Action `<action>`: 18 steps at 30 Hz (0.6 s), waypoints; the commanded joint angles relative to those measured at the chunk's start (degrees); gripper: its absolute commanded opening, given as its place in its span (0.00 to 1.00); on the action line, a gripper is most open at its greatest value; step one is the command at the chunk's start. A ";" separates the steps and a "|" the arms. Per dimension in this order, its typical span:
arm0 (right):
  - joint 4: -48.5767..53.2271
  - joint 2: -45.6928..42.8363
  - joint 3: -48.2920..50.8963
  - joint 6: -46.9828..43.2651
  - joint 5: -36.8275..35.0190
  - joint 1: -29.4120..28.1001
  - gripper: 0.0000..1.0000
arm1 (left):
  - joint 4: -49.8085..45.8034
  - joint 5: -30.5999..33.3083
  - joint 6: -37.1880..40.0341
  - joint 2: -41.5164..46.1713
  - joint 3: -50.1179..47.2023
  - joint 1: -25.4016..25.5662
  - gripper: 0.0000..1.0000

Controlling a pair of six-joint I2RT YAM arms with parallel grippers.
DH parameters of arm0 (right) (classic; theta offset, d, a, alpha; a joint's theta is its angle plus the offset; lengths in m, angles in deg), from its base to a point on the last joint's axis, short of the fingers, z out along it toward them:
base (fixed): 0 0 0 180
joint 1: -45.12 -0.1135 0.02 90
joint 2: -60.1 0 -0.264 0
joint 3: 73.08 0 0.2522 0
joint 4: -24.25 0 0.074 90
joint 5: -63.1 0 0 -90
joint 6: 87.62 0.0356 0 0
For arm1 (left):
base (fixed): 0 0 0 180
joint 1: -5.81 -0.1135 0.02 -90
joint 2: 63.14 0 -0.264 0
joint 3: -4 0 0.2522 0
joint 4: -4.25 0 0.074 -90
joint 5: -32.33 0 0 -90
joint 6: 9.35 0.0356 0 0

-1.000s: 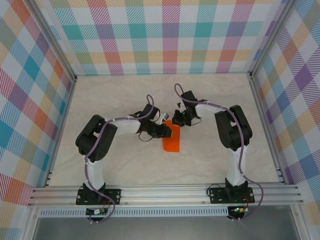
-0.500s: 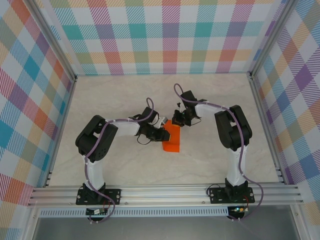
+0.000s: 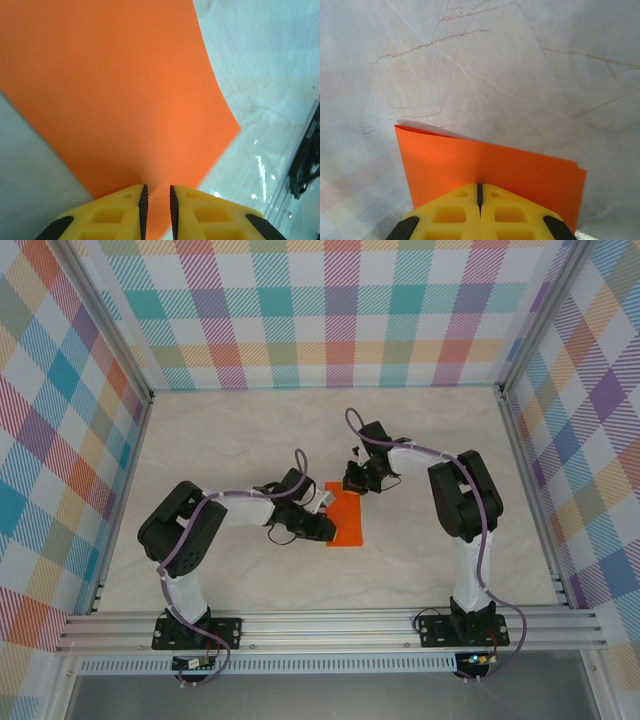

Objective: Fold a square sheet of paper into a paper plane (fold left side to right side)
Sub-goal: First fold the square sheet of paper in half at the center of the table.

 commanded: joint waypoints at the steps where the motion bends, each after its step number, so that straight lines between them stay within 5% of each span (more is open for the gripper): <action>1: 4.87 3.35 0.45 -1.32 -4.19 -0.11 0.00 | -4.76 -1.18 1.49 2.31 -2.25 1.89 0.21; 12: 1.23 0.81 1.18 -2.43 -0.87 -0.11 0.01 | -3.84 -0.72 -1.05 9.84 -6.62 2.73 0.22; 18: 1.75 -7.00 -0.29 -4.81 -1.83 -0.11 0.18 | -7.06 2.17 -3.64 16.52 -1.31 0.07 0.27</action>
